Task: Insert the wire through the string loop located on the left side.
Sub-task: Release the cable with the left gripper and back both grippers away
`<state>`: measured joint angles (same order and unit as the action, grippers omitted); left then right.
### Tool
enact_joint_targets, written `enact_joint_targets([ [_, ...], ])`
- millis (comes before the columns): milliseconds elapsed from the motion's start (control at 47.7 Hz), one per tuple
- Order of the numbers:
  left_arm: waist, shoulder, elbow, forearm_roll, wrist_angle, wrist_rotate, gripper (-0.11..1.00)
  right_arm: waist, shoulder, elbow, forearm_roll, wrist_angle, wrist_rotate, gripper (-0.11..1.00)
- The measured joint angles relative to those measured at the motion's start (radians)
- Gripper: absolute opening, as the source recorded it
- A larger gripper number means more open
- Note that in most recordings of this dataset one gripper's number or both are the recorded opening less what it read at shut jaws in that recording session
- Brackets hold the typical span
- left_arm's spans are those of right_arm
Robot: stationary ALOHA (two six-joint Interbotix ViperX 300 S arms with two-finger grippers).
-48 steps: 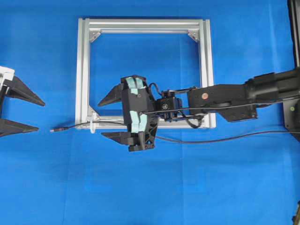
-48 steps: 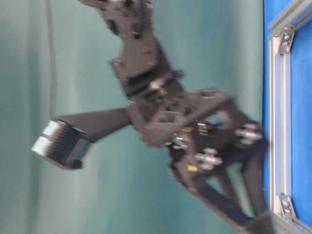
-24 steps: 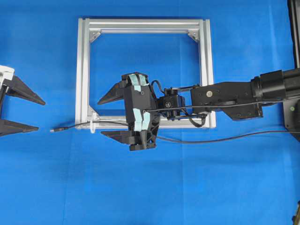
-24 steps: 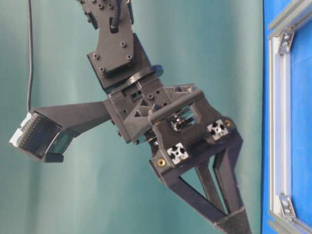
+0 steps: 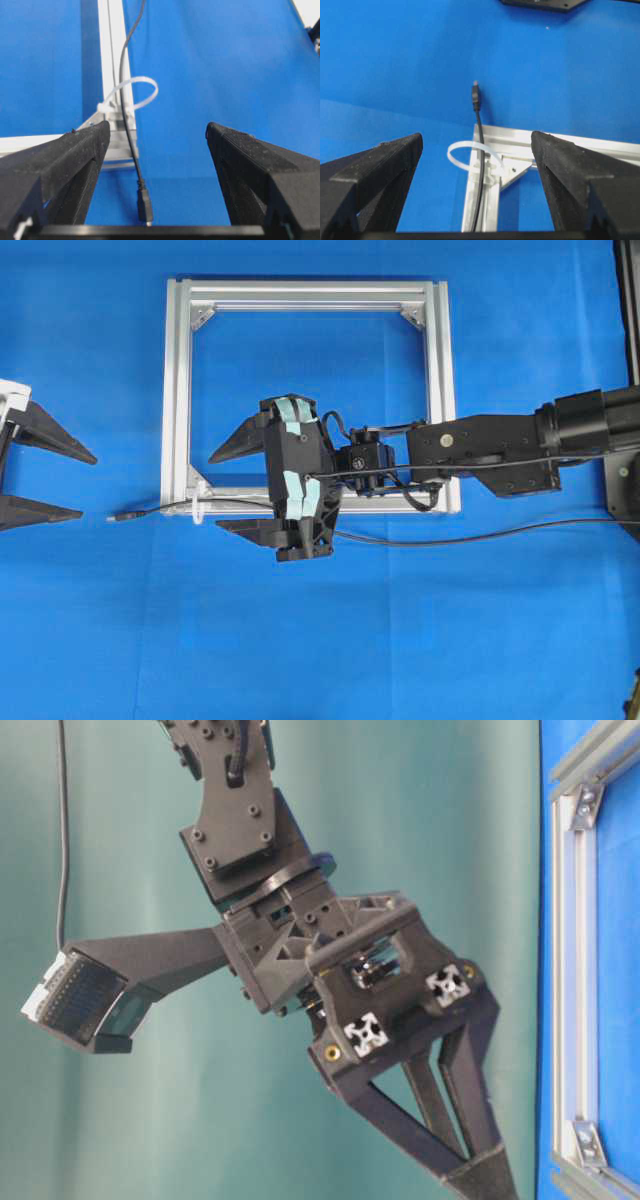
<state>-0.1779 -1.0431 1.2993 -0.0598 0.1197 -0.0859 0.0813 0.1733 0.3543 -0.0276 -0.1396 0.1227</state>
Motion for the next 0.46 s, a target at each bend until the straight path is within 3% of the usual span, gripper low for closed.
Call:
enact_joint_targets([
  [461,0.009,0.002,0.000,0.002,0.000,0.000,0.72,-0.018,0.000,0.009,0.005,0.002,0.002,0.89],
])
